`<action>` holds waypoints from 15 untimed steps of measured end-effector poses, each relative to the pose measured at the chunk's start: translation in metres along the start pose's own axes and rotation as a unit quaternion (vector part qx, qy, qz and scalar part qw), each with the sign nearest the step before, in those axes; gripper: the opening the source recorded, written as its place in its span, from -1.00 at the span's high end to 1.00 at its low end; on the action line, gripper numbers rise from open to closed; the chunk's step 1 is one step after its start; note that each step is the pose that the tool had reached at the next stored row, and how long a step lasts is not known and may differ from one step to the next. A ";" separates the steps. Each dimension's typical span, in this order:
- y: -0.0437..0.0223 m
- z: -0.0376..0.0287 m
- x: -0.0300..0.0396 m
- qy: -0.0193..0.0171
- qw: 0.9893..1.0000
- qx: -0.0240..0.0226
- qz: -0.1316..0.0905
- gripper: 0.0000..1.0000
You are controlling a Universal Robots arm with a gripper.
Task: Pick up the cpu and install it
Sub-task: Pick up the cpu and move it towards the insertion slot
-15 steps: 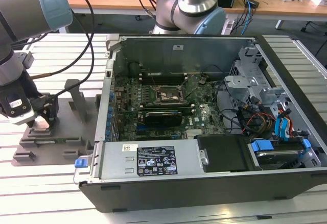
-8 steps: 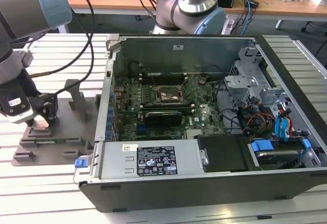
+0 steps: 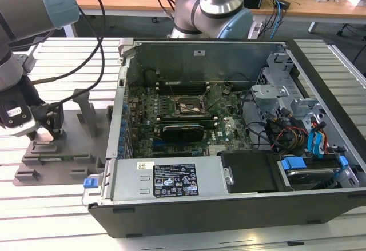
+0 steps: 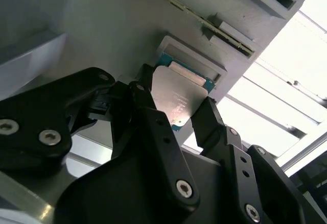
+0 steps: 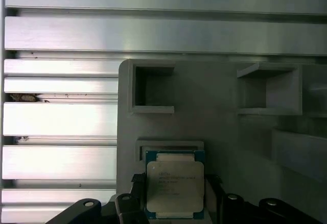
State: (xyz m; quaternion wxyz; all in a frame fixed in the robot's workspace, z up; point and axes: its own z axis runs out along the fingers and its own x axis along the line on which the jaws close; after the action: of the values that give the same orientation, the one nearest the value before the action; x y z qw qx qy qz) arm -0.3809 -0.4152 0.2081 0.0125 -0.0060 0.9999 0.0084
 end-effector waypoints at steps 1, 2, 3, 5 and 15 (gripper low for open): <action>0.0000 -0.0011 0.0000 0.000 1.000 0.000 0.000 -0.10; 0.0000 -0.0019 0.0000 0.000 1.000 0.000 0.000 -0.10; 0.0000 -0.0037 -0.0001 0.000 1.000 0.000 0.000 -0.10; 0.0001 -0.0055 -0.0001 0.000 1.000 0.000 0.000 -0.10; 0.0003 -0.0177 -0.0004 0.000 1.000 0.000 0.000 -0.10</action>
State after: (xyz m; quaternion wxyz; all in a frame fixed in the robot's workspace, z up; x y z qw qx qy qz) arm -0.3809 -0.4152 0.2258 0.0125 -0.0060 0.9999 0.0084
